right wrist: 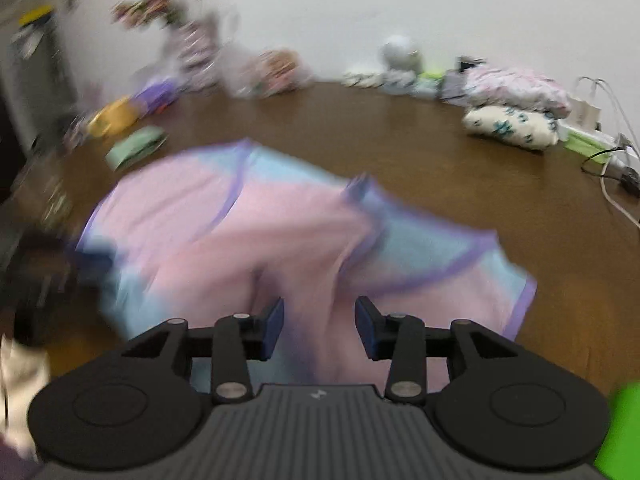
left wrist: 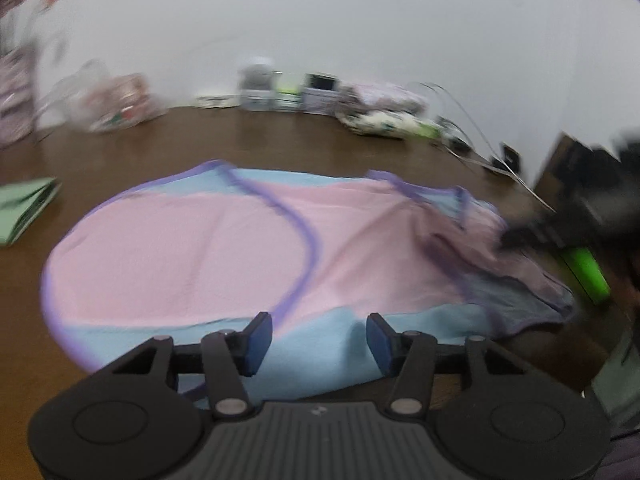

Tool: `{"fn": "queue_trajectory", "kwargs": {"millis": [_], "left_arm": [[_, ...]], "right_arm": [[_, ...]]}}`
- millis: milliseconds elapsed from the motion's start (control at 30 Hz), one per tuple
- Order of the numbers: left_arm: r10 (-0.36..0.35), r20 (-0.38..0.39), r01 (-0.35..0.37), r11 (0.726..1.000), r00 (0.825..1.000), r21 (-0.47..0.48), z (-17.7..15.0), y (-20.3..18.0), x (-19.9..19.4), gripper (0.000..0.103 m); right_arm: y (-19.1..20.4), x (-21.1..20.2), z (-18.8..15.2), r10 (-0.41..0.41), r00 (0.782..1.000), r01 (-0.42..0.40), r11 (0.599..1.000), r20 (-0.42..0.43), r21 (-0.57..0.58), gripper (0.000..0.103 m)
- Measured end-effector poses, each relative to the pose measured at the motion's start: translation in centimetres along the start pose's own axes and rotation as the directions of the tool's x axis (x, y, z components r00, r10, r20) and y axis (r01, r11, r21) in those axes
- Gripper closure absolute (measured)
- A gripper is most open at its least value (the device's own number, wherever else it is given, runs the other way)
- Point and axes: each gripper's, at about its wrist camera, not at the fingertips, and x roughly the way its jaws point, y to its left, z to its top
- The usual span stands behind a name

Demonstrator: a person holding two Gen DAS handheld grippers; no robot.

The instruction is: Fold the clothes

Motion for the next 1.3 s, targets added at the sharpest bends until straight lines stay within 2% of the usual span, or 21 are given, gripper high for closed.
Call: {"fn": "queue_trajectory", "kwargs": {"millis": [67, 100, 167, 300, 333, 433, 467, 567, 600, 733, 767, 800, 833, 900, 1033, 1133, 1167, 1200, 1233, 1267, 1300], "left_arm": [[0.021, -0.007, -0.021, 0.999, 1.000, -0.024, -0.3, 1.1, -0.2, 0.055], [0.032, -0.011, -0.032, 0.999, 0.999, -0.036, -0.5, 1.6, -0.4, 0.061], [0.045, -0.013, -0.045, 0.999, 0.999, -0.028, -0.7, 1.8, -0.4, 0.069], [0.028, -0.023, -0.029, 0.999, 0.999, -0.037, -1.1, 2.4, -0.9, 0.088], [0.023, -0.023, -0.024, 0.999, 0.999, -0.042, -1.2, 2.6, -1.0, 0.089], [0.021, -0.027, -0.022, 0.999, 0.999, -0.049, -1.2, 2.8, -1.3, 0.089], [0.022, -0.031, -0.023, 0.999, 0.999, -0.044, -1.1, 2.6, -1.4, 0.089], [-0.006, -0.016, 0.005, 0.999, 1.000, -0.041, -0.5, 2.2, -1.3, 0.086], [-0.001, -0.017, 0.001, 0.999, 1.000, -0.038, -0.3, 2.0, -1.0, 0.080], [0.009, -0.038, -0.011, 0.999, 0.999, -0.039, 0.1, 1.9, -0.1, 0.082], [0.011, -0.044, -0.013, 0.999, 0.999, -0.042, 0.0, 2.0, 0.0, 0.084], [0.013, -0.046, -0.015, 0.999, 0.999, -0.044, 0.0, 2.0, 0.0, 0.087], [0.014, -0.049, -0.016, 0.999, 0.999, -0.048, -0.1, 2.1, 0.0, 0.090], [0.013, -0.055, -0.016, 0.998, 0.998, -0.063, -0.1, 2.4, -0.1, 0.093], [0.013, -0.058, -0.016, 0.998, 0.998, -0.068, -0.2, 2.6, -0.2, 0.093], [0.016, -0.057, -0.020, 0.998, 0.998, -0.064, -0.1, 2.7, -0.2, 0.092], [0.021, -0.057, -0.024, 0.998, 0.998, -0.065, -0.2, 2.7, -0.2, 0.092], [0.025, -0.057, -0.029, 0.997, 0.998, -0.066, -0.2, 2.8, -0.3, 0.092], [0.026, -0.056, -0.029, 0.997, 0.998, -0.068, -0.2, 2.8, -0.3, 0.092], [0.024, -0.054, -0.028, 0.997, 0.998, -0.070, -0.2, 2.9, -0.3, 0.092], [0.022, -0.052, -0.026, 0.997, 0.998, -0.072, -0.3, 2.9, -0.3, 0.092]], "right_arm": [[0.8, -0.4, -1.8, -0.038, 0.999, 0.038, 0.999, -0.036, -0.009, 0.067], [0.9, -0.4, -2.4, -0.050, 0.998, 0.050, 0.999, -0.042, -0.010, 0.081], [0.9, -0.5, -3.4, -0.086, 0.995, 0.086, 0.996, -0.042, -0.005, 0.099], [-1.2, -1.3, -3.7, -0.202, 0.978, 0.205, 0.977, -0.057, 0.058, 0.101], [-1.9, -1.5, -3.8, -0.236, 0.970, 0.240, 0.968, -0.061, 0.075, 0.101], [-1.9, -2.4, -3.6, -0.270, 0.961, 0.274, 0.957, -0.057, 0.092, 0.097], [-1.5, -2.9, -3.3, -0.240, 0.970, 0.242, 0.966, -0.032, 0.093, 0.093], [-0.2, -3.6, -2.4, -0.132, 0.990, 0.128, 0.990, 0.047, 0.065, 0.061], [0.3, -3.4, -2.0, -0.093, 0.994, 0.090, 0.995, 0.066, 0.048, 0.060], [2.4, 0.0, -0.6, -0.060, 0.996, 0.062, 0.998, 0.070, -0.019, 0.063], [2.4, 1.0, -0.3, -0.058, 0.996, 0.059, 0.998, 0.063, -0.016, 0.072], [2.3, 1.8, -0.1, -0.054, 0.997, 0.054, 0.999, 0.055, 0.006, 0.095], [2.0, 2.5, 0.0, -0.052, 0.998, 0.051, 0.998, 0.020, 0.031, 0.100], [2.2, 1.9, -0.4, -0.041, 0.999, 0.042, 0.999, -0.017, 0.028, 0.100], [3.0, -0.7, -1.4, 0.049, 0.998, -0.049, 0.999, -0.036, 0.011, 0.100], [3.1, -0.3, -1.4, 0.046, 0.997, -0.044, 0.999, -0.055, 0.028, 0.096], [3.2, -0.4, -1.2, 0.042, 0.998, -0.040, 0.999, -0.051, 0.029, 0.090], [3.1, -0.9, -1.0, 0.042, 0.999, -0.041, 0.999, -0.028, 0.032, 0.070], [2.8, -1.7, -0.9, 0.045, 0.999, -0.045, 0.998, 0.004, 0.037, 0.059], [2.4, -2.2, -0.8, 0.038, 0.999, -0.040, 0.999, 0.035, 0.038, 0.052], [1.8, -2.6, -0.7, 0.016, 0.998, -0.018, 0.999, 0.062, 0.042, 0.053]]}}
